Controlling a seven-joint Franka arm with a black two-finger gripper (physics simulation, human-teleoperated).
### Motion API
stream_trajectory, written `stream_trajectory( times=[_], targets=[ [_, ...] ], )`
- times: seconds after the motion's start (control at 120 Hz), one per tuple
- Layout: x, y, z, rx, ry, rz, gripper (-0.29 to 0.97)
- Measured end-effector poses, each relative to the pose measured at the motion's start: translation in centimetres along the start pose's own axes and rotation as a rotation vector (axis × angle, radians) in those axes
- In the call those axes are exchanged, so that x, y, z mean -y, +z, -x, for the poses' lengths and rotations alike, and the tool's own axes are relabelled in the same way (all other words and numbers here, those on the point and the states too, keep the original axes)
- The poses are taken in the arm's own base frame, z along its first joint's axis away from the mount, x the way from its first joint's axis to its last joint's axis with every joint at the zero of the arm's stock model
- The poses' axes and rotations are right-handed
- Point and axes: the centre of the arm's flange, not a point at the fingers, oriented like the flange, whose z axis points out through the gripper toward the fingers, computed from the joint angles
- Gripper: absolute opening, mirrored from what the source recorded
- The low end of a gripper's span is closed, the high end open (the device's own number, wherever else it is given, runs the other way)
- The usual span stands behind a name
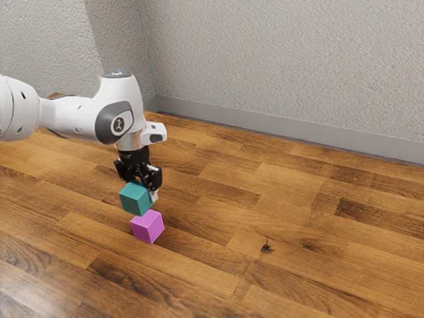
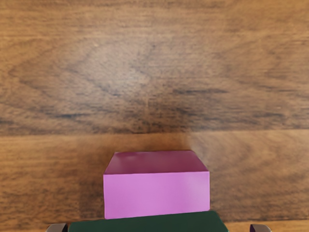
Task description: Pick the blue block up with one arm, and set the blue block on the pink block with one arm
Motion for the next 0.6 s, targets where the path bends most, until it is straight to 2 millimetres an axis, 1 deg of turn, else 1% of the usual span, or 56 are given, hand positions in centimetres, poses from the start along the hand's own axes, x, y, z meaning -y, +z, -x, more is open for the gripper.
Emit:
stream_trajectory(
  times=[0.175,0.433,0.6],
  targets=[
    [0.0,1.5,-0.3,0.023,0.007,0.001,0.36],
    [0.0,2.6,-0.7,0.037,0.015,0.003,0.36],
    [-0.2,2.8,-0.8,0.035,0.021,0.004,0.36]
  ],
)
